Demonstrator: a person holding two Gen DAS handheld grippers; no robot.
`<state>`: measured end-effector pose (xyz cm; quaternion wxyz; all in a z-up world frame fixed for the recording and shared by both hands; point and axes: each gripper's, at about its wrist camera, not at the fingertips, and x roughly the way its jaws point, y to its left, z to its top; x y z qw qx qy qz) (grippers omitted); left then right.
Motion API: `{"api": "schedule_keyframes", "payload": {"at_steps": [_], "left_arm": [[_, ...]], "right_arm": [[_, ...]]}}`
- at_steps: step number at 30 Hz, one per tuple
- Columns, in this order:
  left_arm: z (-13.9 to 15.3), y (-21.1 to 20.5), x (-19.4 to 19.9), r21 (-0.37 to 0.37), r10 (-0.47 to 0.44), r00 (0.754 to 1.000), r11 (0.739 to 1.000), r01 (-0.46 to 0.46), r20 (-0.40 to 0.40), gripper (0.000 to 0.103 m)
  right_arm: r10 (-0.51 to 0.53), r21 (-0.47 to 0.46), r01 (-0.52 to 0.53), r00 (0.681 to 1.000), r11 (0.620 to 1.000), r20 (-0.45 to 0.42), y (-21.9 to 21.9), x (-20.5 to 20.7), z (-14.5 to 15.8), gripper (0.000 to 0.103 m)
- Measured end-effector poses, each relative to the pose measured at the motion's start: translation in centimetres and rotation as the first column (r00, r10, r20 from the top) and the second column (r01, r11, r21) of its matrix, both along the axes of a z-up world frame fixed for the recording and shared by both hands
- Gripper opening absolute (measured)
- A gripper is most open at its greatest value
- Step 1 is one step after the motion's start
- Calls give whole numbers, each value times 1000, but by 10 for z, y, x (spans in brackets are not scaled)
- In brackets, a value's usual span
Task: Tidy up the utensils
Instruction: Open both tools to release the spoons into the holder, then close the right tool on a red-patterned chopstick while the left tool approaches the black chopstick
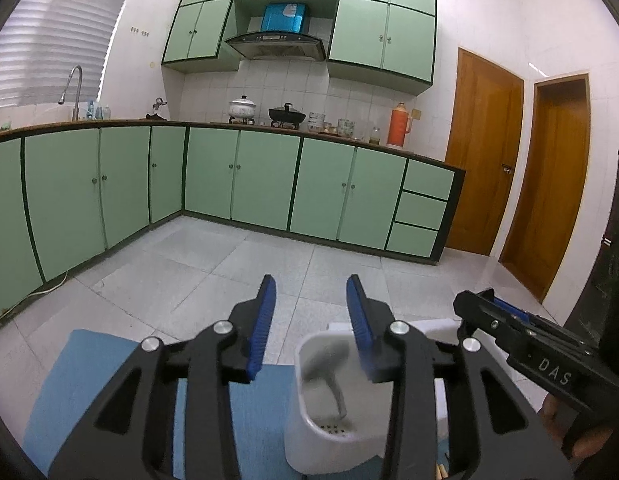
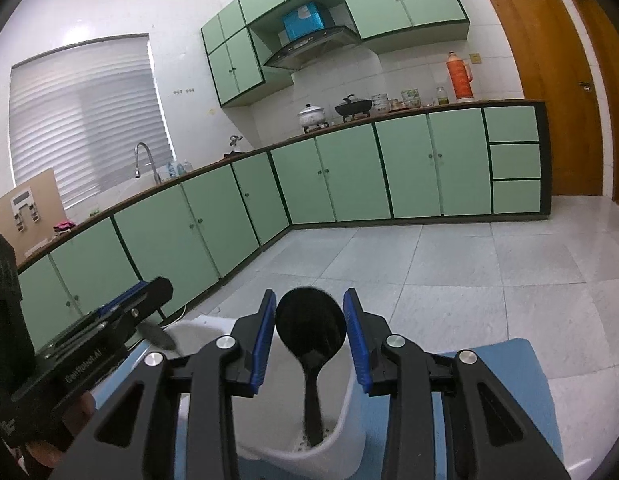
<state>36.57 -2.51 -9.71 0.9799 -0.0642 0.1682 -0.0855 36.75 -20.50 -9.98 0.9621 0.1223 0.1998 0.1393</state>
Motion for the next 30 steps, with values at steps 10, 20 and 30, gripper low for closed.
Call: {"api": "schedule_keyframes", "payload": {"at_steps": [10,20,30], "left_arm": [[9,9,-35,4,16,1000,1000,-16,26,50],[4,27,-111,12,61,998,998,-61,-25,86],[-25,34,-179,48,67,985,997,-60,-160,93]], "right_arm": [[-21,20,21,1000,1000,15,-12,-33,11,45],[-55,-18,54,998,998,-34,-23,-108,7,71],[-98,-72,87,983,994,-158,-21,-191,-25,93]]}}
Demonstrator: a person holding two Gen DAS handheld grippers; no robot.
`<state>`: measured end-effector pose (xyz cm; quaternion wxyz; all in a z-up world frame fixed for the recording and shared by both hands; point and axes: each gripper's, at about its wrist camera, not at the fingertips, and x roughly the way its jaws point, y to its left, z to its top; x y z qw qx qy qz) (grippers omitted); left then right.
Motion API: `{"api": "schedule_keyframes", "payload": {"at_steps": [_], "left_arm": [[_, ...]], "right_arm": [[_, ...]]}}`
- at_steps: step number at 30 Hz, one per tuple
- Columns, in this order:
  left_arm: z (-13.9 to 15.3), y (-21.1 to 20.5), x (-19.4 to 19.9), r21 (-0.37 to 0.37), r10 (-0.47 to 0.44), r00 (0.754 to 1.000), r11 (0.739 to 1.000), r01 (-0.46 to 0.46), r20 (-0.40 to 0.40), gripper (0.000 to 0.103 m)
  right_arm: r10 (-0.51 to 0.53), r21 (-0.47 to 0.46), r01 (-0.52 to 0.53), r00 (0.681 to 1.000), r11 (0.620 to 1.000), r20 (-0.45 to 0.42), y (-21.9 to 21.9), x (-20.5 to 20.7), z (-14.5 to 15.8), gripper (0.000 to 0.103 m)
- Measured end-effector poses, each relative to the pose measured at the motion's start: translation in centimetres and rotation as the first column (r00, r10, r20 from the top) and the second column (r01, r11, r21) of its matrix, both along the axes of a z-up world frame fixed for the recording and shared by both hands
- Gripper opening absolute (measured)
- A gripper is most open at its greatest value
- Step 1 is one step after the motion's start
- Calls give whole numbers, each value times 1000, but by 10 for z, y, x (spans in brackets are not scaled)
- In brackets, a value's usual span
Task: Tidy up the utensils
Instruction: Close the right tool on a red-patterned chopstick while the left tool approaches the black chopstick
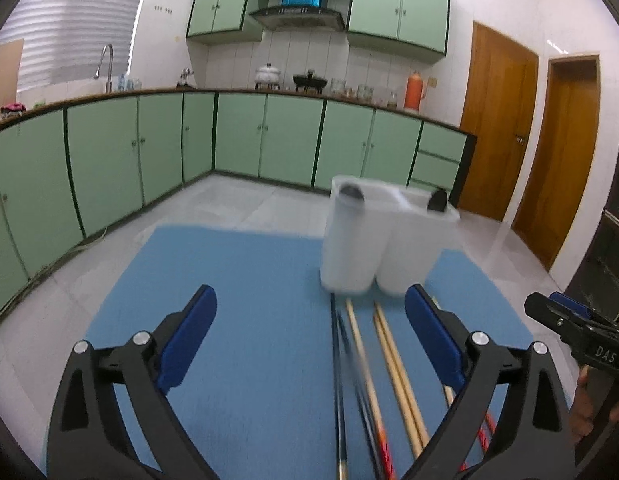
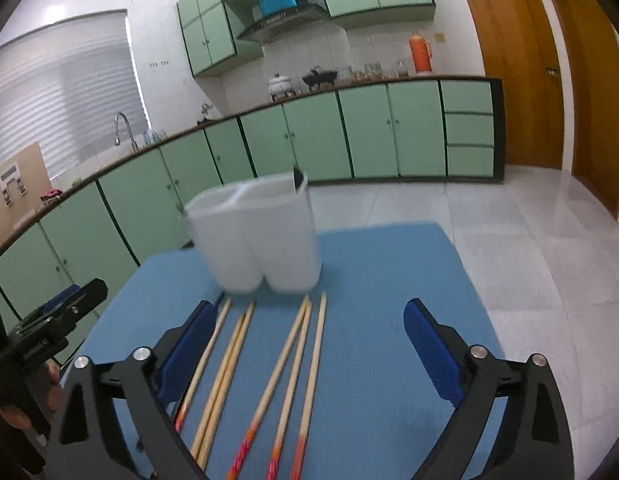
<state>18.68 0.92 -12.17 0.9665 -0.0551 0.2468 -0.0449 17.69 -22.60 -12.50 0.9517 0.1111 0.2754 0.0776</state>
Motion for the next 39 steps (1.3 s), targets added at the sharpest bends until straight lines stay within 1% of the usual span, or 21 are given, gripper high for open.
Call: {"api": "schedule_keyframes", "payload": {"at_steps": [2,8,13,15,16,19,21,22,24,25,26,27,29,33,39], "left_arm": [[-7,1,-13,13,-3,1000,1000,3,-31,93],[-20,1,-42,40,-8,996,999,11,-84,93],[-34,2,-59,60,-7,990,998,15,-140,93],[-40,2,-65,73,-7,986,997,20,-166,93],[-43,2,-67,73,-8,984,997,22,-176,93],[-51,3,-74,71,-18,978,997,33,-209,92],[-55,3,-77,77,-25,973,996,43,-229,92],[-57,3,-78,74,-29,971,996,47,-236,92],[-57,1,-78,72,-28,971,996,47,-239,92],[-57,1,-79,72,-27,970,996,46,-242,92],[-57,1,-78,72,-25,969,996,45,-247,92],[-57,0,-79,70,-26,968,997,45,-251,92],[-58,0,-80,66,-28,965,997,47,-261,92],[-60,-3,-78,72,-30,961,996,52,-274,92],[-63,-6,-77,81,-31,955,995,57,-296,92]], "right_arm": [[5,-2,-5,1000,1000,-24,0,-12,-5,93],[16,-7,-17,997,1000,-78,3,-40,-14,93],[28,-2,-29,992,1000,-120,5,-61,-25,87],[33,-2,-34,989,999,-147,5,-68,-31,81],[36,-1,-37,987,999,-156,4,-71,-33,79],[48,0,-49,981,999,-187,6,-80,-40,69],[57,-3,-59,977,998,-204,9,-85,-44,59],[61,-3,-63,975,998,-212,10,-86,-46,55],[69,-4,-72,970,997,-232,13,-92,-53,44],[72,-7,-76,967,997,-243,14,-93,-56,40],[74,-9,-78,964,997,-255,14,-94,-59,33],[77,-6,-82,961,997,-267,15,-95,-61,30],[82,-2,-85,958,996,-275,15,-98,-63,27],[88,-13,-95,956,995,-281,18,-99,-66,18],[75,-43,-91,953,995,-293,20,-95,-70,13]]}}
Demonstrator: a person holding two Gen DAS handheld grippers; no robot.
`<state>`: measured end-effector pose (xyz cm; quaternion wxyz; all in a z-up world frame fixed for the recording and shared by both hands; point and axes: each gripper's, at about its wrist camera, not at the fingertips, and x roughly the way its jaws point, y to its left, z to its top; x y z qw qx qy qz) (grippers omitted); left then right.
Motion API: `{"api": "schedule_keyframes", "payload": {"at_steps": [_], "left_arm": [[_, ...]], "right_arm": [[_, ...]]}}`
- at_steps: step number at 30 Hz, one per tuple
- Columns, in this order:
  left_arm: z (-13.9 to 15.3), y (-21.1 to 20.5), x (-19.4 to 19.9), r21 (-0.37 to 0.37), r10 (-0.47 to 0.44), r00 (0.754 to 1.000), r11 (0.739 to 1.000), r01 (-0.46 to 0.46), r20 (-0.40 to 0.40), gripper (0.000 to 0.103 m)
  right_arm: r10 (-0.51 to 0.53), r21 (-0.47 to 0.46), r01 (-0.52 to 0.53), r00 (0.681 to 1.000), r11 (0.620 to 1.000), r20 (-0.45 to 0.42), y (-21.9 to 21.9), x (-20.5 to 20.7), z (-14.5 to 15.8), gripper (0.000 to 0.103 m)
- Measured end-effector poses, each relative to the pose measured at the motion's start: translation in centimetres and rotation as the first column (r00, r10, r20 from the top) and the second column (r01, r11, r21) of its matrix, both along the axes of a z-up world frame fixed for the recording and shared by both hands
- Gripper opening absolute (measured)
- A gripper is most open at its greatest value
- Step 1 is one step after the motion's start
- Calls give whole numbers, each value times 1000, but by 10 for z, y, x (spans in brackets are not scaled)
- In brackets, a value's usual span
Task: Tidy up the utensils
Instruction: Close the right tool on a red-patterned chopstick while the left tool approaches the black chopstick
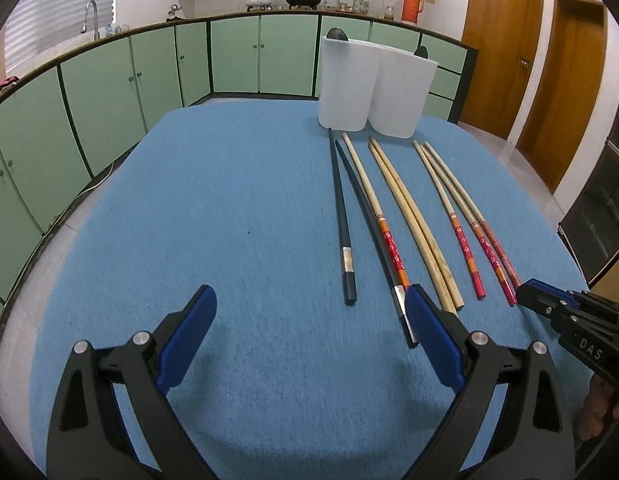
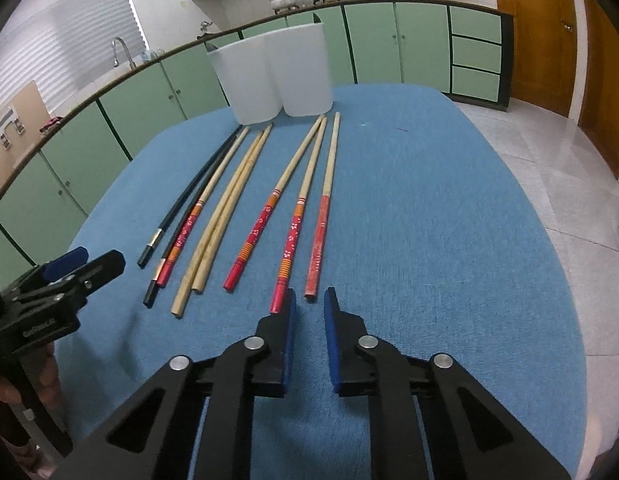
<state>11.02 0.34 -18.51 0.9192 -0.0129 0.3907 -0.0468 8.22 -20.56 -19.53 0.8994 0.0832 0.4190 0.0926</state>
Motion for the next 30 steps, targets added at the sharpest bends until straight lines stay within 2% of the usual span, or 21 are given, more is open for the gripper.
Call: {"api": "schedule_keyframes", "payload": {"at_steps": [7,10,12,13,16,19,21,23,25,29,30], "left_arm": [[-3,-4,7,-1,-4,1000,1000,4,-26,92],[-6,-5,10,-9,-5,999,1000,5,-41,92],[-8,-4,12,-15,-3,998,1000,2,-55,86],[-10,-4,15,-18,-3,998,1000,2,-69,80],[-15,-5,19,-19,2,995,1000,-4,-98,78],[-16,-6,22,-13,8,996,1000,-9,-94,78],[-17,-7,26,-4,14,995,1000,-15,-97,74],[-17,-10,29,4,12,995,1000,-12,-97,64],[-17,-14,29,14,-4,995,1000,5,-97,60],[-17,-16,28,9,-12,996,1000,13,-93,42],[-17,-16,27,2,-15,996,1000,15,-93,40]], "right_arm": [[-7,-40,7,1000,999,6,6,5,-1,13],[-20,-57,20,1000,998,3,7,6,-1,7],[-24,-52,24,1000,998,1,5,6,-1,6],[-24,-50,25,1000,998,1,4,6,-1,6],[-24,-46,24,1000,999,1,3,6,-1,6],[-23,-40,23,1000,999,0,2,6,-2,6],[-23,-38,23,1000,999,0,2,6,-2,6],[-24,-38,24,1000,999,0,2,6,-2,6],[-24,-40,24,1000,999,0,3,6,-2,6],[-24,-40,24,1000,999,-1,1,6,-2,6],[-24,-40,24,1000,999,-2,1,6,-2,6]]}}
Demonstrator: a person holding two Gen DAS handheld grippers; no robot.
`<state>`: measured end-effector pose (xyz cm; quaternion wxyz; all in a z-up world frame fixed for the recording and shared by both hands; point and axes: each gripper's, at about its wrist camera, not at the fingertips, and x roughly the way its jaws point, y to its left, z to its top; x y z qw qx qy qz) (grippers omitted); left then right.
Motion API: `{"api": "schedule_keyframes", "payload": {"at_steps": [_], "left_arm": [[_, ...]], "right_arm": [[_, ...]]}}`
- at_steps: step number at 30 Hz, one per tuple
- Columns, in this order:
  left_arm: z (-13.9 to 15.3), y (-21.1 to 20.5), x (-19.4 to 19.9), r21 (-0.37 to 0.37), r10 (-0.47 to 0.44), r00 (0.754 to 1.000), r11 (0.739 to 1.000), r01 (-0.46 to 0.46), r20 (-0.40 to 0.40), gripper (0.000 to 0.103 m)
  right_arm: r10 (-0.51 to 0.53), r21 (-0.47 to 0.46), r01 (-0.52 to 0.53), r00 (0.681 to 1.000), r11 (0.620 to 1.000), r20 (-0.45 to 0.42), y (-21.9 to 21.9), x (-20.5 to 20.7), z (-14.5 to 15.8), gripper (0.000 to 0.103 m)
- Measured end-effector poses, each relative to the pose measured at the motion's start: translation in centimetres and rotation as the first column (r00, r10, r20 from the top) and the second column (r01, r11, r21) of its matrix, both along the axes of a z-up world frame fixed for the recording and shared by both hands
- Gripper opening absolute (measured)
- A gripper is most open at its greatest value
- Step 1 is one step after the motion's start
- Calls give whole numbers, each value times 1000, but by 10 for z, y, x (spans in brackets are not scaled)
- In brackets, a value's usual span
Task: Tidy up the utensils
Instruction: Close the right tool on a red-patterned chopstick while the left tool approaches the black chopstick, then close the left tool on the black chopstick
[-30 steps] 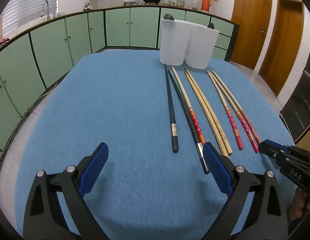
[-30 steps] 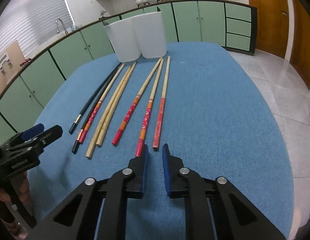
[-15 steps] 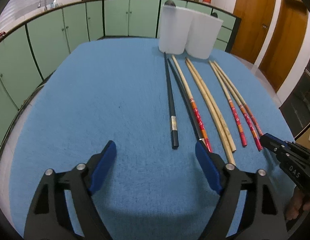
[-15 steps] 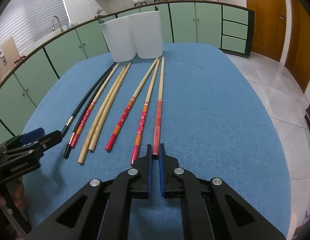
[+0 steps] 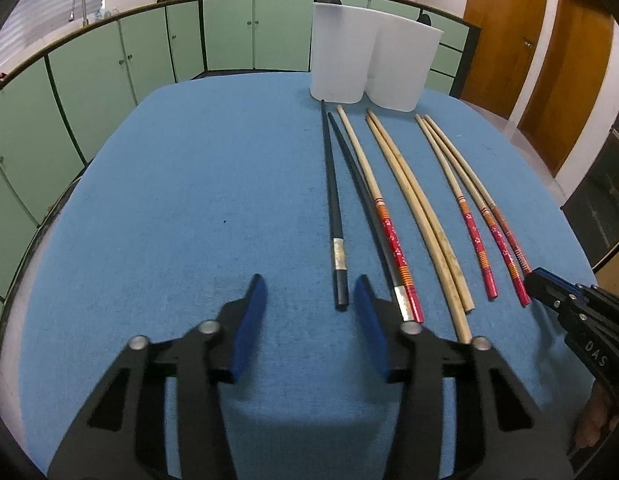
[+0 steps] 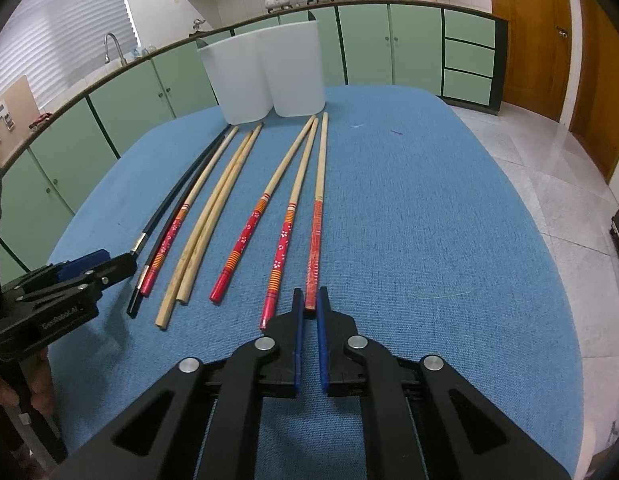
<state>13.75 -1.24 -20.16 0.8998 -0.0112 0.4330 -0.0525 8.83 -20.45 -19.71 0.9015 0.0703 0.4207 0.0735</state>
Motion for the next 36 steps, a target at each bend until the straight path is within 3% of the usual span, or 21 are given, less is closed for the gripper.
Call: {"api": "schedule_keyframes", "payload": {"at_steps": [5,11,14,21,27,36], "left_arm": [[-1,-3,-2,-7,-12,1000,1000,12,-1,26],[-1,-3,-3,-11,-5,1000,1000,5,0,21],[-1,-4,-4,-17,-8,1000,1000,8,0,6],[5,-4,-8,-23,-13,1000,1000,13,9,6],[39,2,-24,3,2,993,1000,-2,119,6],[108,5,-38,9,-3,952,1000,0,305,6]], "right_arm": [[-3,8,3,1000,1000,-3,-1,1,0,6],[-10,15,10,1000,1000,-5,-1,2,-1,6],[-13,20,13,1000,1000,-6,-1,2,-1,6],[-22,-5,22,1000,1000,0,0,1,3,6],[-26,-57,30,998,998,61,-8,-4,27,6],[-4,-64,17,980,998,198,-18,-9,89,6]]}}
